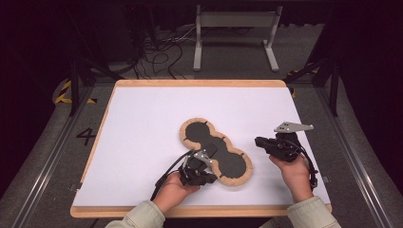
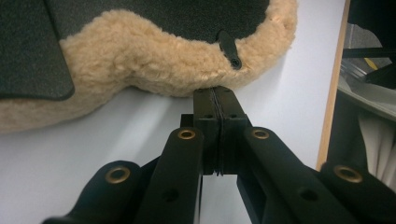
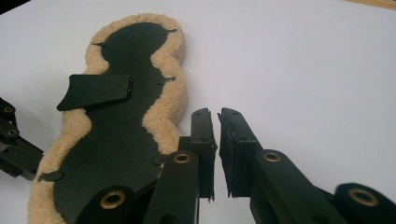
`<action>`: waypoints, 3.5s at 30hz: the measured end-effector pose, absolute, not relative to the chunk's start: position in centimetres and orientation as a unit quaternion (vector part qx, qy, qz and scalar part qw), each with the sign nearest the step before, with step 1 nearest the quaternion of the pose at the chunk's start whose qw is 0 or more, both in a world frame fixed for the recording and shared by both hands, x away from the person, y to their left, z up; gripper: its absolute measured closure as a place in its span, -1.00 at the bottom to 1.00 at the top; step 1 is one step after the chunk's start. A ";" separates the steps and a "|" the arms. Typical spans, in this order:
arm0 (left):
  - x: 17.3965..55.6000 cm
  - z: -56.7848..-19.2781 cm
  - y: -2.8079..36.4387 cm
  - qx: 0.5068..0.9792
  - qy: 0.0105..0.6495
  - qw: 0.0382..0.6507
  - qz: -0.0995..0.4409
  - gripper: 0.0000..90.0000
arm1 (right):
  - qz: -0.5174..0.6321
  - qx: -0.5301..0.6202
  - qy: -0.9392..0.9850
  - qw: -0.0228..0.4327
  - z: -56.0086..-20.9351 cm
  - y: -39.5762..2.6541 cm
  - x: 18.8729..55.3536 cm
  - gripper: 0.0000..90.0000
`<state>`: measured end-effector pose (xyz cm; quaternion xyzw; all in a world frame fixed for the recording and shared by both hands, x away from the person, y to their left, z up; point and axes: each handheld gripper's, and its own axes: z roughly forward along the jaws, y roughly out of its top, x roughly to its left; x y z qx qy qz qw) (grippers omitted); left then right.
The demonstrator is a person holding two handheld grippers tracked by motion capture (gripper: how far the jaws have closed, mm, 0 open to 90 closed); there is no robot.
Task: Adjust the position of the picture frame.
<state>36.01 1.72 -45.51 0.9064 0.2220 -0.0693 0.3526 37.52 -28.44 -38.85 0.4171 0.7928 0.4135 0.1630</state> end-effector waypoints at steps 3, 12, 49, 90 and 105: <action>36.1 -45.4 1.9 0.907 0.221 0.352 -0.072 0.95 | 0.412 0.416 0.795 0.161 -38.8 -28.3 37.5 0.86; 35.6 -44.0 5.5 0.892 0.239 0.378 -0.063 0.83 | 0.383 0.373 0.829 0.166 -37.1 -24.7 40.0 0.87; 34.1 -42.8 21.4 0.791 0.398 0.462 0.051 0.37 | 0.228 0.393 0.883 0.120 -42.1 -11.7 53.8 1.00; 32.7 -42.5 19.9 0.855 0.299 0.422 0.029 0.46 | 0.333 0.235 0.910 0.079 -38.3 -13.2 41.0 1.00; 31.4 -43.6 19.2 0.892 0.243 0.380 -0.015 0.97 | 0.392 0.249 0.883 0.070 -39.9 -22.3 34.5 1.00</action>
